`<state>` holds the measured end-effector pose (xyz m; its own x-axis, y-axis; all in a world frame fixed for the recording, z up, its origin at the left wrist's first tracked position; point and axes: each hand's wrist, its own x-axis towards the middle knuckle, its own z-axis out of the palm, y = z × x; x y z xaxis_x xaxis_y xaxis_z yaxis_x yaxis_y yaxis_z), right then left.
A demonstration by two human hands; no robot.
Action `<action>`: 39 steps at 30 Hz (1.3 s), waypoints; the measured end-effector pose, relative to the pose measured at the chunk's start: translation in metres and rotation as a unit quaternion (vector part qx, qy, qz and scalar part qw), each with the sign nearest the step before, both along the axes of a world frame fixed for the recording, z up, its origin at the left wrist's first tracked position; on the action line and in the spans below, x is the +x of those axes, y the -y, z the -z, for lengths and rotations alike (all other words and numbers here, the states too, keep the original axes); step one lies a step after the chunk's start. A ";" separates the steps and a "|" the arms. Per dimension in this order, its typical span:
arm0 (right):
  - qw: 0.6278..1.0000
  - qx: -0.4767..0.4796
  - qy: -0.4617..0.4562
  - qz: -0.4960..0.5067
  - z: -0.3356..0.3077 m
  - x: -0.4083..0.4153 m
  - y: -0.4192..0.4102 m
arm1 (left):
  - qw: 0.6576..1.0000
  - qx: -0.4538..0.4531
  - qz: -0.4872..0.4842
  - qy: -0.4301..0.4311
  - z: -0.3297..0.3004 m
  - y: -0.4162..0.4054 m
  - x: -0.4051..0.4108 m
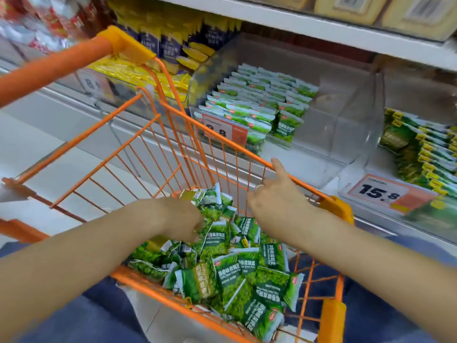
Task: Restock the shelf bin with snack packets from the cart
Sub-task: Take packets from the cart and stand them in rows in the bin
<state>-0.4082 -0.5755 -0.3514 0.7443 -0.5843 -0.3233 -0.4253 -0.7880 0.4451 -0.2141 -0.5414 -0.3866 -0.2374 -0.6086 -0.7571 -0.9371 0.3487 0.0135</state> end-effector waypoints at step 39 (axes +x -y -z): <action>0.552 0.465 0.647 0.247 -0.008 0.024 0.011 | 0.701 -0.169 -0.393 -0.571 -0.081 0.014 0.025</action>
<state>-0.3839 -0.5868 -0.3434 0.5273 -0.8488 -0.0380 -0.1776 -0.0664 -0.9819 -0.1891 -0.5555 -0.3053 -0.0630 -0.9898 -0.1274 -0.2867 -0.1043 0.9523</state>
